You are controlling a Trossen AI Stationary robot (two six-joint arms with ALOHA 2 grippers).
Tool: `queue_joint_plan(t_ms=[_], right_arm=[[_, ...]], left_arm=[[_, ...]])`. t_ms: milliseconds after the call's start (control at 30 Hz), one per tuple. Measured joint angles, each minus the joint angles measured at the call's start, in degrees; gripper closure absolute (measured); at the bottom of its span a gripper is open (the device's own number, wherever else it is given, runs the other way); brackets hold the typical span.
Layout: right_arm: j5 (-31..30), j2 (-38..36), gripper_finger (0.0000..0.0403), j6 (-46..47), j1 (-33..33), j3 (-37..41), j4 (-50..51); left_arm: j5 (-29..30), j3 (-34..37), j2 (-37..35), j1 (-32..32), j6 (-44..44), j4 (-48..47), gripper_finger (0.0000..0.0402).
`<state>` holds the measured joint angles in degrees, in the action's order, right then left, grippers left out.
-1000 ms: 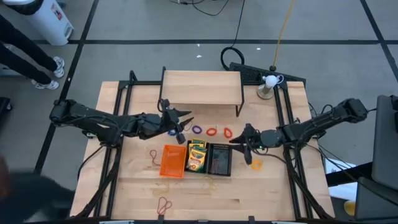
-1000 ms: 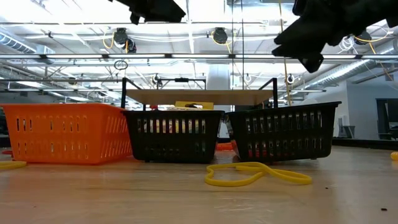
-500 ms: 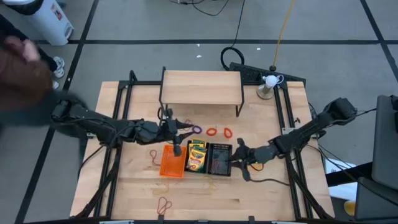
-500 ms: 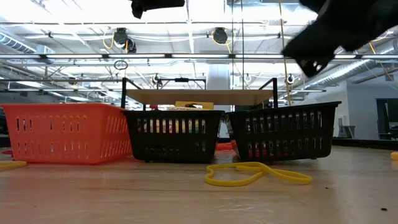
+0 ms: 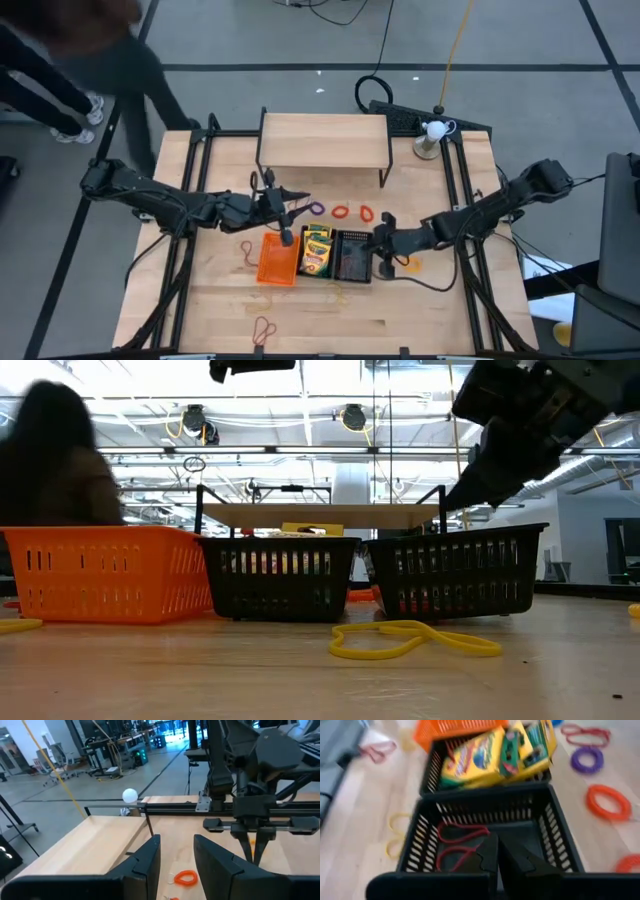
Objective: Pick & Place Office Desk Supplies
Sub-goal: Adjust the right black bin
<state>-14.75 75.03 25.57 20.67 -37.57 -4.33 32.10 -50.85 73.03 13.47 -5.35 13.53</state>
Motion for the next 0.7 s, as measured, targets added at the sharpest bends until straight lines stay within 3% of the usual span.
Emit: queue_joint_plan(t_ms=[200, 333, 700], right_arm=[[-0.06, -0.03, 0.0403, -1.23, -0.07, -11.77, 19.39], [0.69, -0.05, 0.0403, 0.65, -1.11, -15.39, 28.59], [13.59, 9.56, 0.0403, 1.34, -4.59, -15.47, 24.71]], left_arm=[[0.83, 0.0, 0.02, 0.0, -0.82, 0.36, 0.0282], [1.04, 0.0, 0.02, 0.0, -0.61, 0.23, 0.0282], [1.05, 0.0, 0.02, 0.0, -0.14, 0.06, 0.0282]])
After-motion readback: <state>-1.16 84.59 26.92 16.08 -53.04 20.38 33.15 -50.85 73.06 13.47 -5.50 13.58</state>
